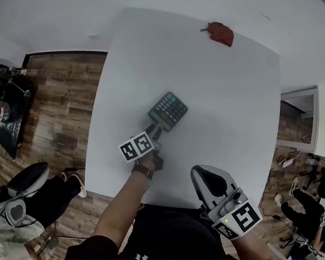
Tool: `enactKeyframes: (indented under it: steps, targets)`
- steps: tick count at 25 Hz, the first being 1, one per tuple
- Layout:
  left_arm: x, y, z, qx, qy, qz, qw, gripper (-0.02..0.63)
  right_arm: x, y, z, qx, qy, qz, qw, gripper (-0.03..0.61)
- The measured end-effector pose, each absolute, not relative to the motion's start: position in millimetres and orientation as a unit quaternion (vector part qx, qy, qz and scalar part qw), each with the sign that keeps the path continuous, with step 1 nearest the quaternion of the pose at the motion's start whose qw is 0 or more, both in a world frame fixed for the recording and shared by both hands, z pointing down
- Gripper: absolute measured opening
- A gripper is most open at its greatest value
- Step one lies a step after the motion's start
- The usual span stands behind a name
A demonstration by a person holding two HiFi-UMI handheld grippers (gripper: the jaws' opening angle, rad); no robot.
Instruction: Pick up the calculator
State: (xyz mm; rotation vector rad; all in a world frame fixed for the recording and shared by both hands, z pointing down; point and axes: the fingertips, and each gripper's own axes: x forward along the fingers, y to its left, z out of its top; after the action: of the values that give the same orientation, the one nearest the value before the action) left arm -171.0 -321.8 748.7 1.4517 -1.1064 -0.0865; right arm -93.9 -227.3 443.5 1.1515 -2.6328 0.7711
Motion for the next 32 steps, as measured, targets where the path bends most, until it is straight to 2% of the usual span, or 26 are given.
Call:
enactKeyframes:
  steps: [10, 15, 19, 32]
  targets:
    - [-157.2, -333.4, 772.5, 0.601, -0.473, -0.047, 0.642, 0.128, -78.6, -232.2, 447.5, 0.403, -0.875, 0.255, 0.084, 0.014]
    - [-153.8, -337.1, 772.5, 0.604, -0.466, -0.055, 0.644, 0.078, -72.9, -234.2, 449.0, 0.406, -0.873, 0.257, 0.085, 0.014]
    - [-154.7, -336.9, 773.6, 0.594, -0.464, -0.071, 0.653, 0.062, -71.2, -231.1, 449.6, 0.406, -0.873, 0.257, 0.088, 0.014]
    - [-159.3, -323.4, 751.6, 0.608, -0.470, -0.070, 0.636, 0.052, -70.3, -219.5, 444.2, 0.394, -0.880, 0.250, 0.085, 0.014]
